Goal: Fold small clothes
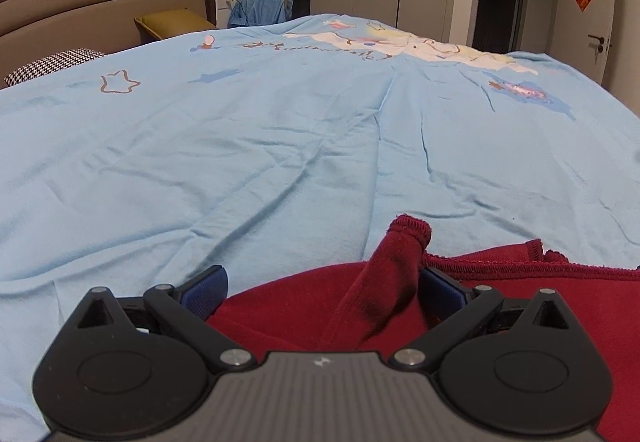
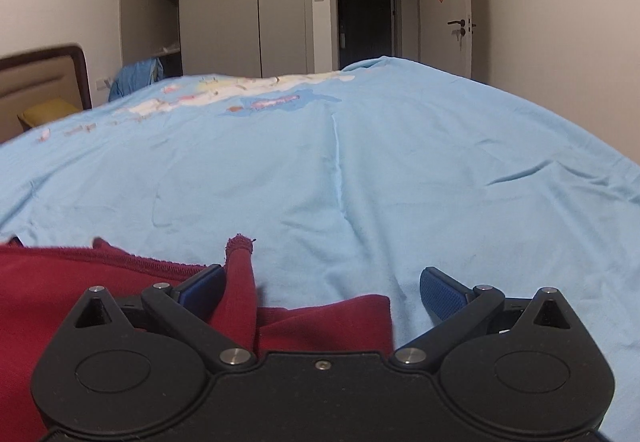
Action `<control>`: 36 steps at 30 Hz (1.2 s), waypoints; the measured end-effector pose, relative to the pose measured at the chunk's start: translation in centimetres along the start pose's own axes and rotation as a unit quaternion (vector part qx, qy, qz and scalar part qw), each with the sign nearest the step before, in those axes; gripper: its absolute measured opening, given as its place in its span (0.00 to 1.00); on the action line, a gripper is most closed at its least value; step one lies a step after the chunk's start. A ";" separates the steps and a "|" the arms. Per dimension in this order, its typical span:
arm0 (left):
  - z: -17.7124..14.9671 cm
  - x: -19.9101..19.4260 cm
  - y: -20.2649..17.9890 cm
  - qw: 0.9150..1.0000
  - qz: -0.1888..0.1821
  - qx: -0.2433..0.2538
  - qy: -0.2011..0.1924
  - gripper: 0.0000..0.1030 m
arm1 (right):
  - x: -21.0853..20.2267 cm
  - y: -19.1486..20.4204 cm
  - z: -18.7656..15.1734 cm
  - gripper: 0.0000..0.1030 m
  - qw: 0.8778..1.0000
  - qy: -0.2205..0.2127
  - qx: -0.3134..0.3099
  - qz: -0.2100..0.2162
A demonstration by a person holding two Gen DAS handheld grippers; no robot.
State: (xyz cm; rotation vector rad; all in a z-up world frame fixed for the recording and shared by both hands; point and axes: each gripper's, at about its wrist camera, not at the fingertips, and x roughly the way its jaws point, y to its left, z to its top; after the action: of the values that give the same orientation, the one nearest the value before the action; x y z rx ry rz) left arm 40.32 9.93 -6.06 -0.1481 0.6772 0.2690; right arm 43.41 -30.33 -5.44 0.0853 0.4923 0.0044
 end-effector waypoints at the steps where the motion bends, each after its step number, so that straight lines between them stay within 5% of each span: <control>1: 0.0 -0.2 0.1 1.000 -0.003 -0.003 -0.003 1.00 | -0.5 -0.4 0.1 0.99 1.000 -0.009 0.014 0.003; 11: 0.4 -5.2 1.7 0.998 -0.031 -0.039 -0.044 1.00 | -6.5 -0.6 -0.4 0.99 0.996 -0.020 -0.060 -0.064; 17: -0.7 -6.7 3.5 0.998 0.036 -0.040 -0.034 1.00 | -6.4 -2.0 -2.3 0.99 0.995 0.012 -0.053 -0.086; 21: -1.3 -5.4 5.5 0.996 0.036 -0.083 -0.008 1.00 | -6.2 -1.8 -2.7 0.99 0.994 0.016 -0.059 -0.090; 28: -1.5 -5.5 6.7 0.994 0.015 -0.106 -0.009 1.00 | -9.2 -1.4 -1.9 0.99 0.995 -0.020 -0.057 -0.083; 36: -1.6 -9.9 7.3 0.994 0.010 -0.101 -0.033 1.00 | -13.2 2.5 -1.4 0.99 0.993 -0.046 -0.102 -0.023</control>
State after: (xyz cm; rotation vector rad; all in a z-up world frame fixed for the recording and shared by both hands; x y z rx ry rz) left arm 29.82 14.62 -1.34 -0.3254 0.5843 0.3600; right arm 31.15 -28.02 -0.20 -0.1262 0.3983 0.0059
